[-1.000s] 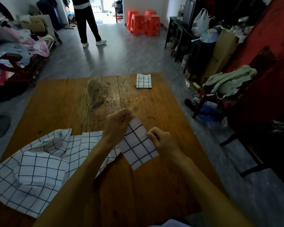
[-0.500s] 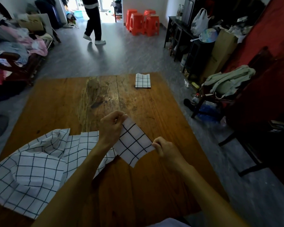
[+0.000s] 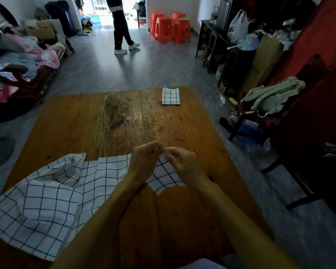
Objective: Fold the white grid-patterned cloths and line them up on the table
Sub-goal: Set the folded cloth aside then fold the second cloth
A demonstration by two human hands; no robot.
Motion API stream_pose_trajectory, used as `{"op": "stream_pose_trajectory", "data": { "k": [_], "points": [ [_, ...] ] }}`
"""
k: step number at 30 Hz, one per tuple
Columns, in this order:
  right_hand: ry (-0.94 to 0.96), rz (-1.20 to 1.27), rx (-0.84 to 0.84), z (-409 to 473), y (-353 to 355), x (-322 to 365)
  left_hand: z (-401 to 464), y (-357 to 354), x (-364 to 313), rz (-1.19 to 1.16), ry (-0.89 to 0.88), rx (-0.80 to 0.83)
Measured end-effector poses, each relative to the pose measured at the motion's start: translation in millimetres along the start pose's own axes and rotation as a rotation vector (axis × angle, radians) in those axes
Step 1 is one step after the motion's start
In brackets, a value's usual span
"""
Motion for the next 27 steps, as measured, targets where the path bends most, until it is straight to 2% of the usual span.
{"op": "stream_pose_trajectory", "data": {
  "k": [5,11,16,21,23,27],
  "points": [
    [0.017,0.074,-0.109,-4,1,-5,4,11,2,-0.047,0.008,-0.069],
    [-0.047,-0.001,-0.095,-22,-4,-29,5,26,6,-0.130,0.040,-0.211],
    [-0.176,-0.099,-0.037,-42,-13,-58,5,27,5,-0.066,0.009,-0.267],
    [-0.336,-0.234,0.099,-46,-13,-84,4,18,-1,0.067,-0.089,-0.202],
    [-0.364,-0.202,0.067,-43,-8,-81,5,13,-4,0.149,-0.141,-0.161],
    [-0.223,-0.055,-0.003,-25,-3,-47,5,0,-23,0.245,-0.235,-0.084]
  ]
}}
Point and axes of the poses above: each hand's wrist, its own z-axis towards the middle knuckle, its own y-axis out of the back of the hand, x = y × z, the point moved 6 cm from there along z, towards the middle knuckle, and after that the axes turned 4 degrees about -y, right-handed, at the moved point
